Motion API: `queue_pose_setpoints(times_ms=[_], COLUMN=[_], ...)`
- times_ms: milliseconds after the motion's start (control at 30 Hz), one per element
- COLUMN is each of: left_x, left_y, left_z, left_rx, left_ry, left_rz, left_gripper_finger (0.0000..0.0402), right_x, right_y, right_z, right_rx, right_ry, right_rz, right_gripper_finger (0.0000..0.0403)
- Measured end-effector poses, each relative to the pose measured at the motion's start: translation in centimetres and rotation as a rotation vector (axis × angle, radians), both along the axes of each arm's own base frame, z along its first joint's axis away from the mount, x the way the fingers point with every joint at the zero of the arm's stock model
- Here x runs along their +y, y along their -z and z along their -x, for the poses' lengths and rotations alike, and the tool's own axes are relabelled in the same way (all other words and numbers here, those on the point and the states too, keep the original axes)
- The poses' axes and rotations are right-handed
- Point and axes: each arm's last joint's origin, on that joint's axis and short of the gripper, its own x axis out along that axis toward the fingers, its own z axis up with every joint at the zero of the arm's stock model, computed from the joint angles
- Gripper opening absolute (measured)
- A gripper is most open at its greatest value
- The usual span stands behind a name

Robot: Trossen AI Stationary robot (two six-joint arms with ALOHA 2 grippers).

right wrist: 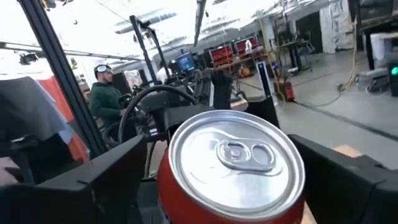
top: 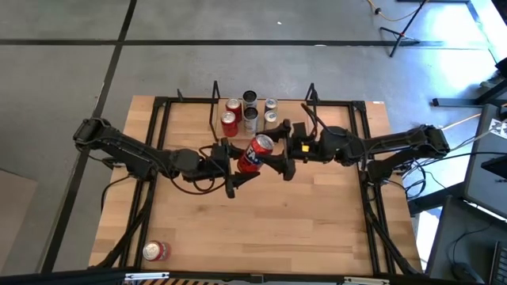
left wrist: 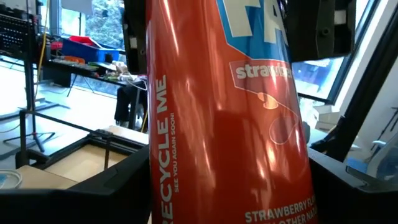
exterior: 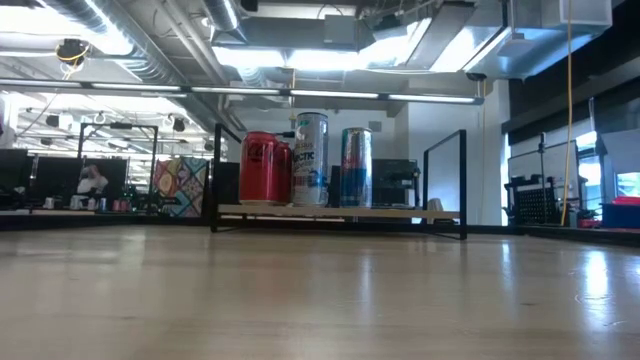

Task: Place canned beverage on shelf
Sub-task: Put the top orange soda can on the shelf

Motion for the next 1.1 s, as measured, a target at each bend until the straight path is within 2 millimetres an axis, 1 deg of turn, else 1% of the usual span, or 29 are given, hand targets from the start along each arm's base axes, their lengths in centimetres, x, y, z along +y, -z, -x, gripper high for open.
queue_pose_setpoints(times_ms=[100,167,300,467,633,700,767,900,1033,1100], left_x=[-0.1,-0.2,-0.4,-0.6,-0.6,-0.5,-0.4,-0.3,-0.3,-0.3], left_y=[0.2,0.4,1.3,2.1,2.2,2.2,2.2,2.2,2.2,2.2], left_z=[0.0,0.0,0.1,0.1,0.2,0.1,0.1,0.1,0.1,0.1], left_rx=[0.016,0.033,0.114,0.189,0.204,0.198,0.198,0.198,0.197,0.197], left_ry=[0.006,0.01,0.02,0.055,0.065,0.063,0.061,0.057,0.058,0.059], left_rz=[0.012,0.021,0.06,0.087,0.093,0.095,0.096,0.095,0.101,0.101], left_gripper_finger=[0.0293,0.0293,0.0293,0.0293,0.0293,0.0293,0.0293,0.0293,0.0293,0.0293], right_x=[-0.5,-1.0,-1.7,-2.8,-3.8,-3.8,-3.7,-3.6,-3.7,-3.7], right_y=[0.3,0.6,0.9,0.4,0.5,0.5,0.6,1.7,1.1,1.0], right_z=[-0.1,-0.3,-0.2,0.2,0.4,0.3,-0.2,-1.0,-1.0,-1.1], right_rx=[0.059,0.153,0.318,0.448,0.495,0.491,0.476,0.512,0.457,0.442], right_ry=[-0.06,-0.109,-0.167,-0.243,-0.266,-0.278,-0.289,-0.312,-0.307,-0.309], right_rz=[-0.07,-0.116,-0.131,-0.147,-0.175,-0.182,-0.177,-0.185,-0.154,-0.147], right_gripper_finger=[0.0366,0.0366,0.0366,0.0366,0.0366,0.0366,0.0366,0.0366,0.0364,0.0353])
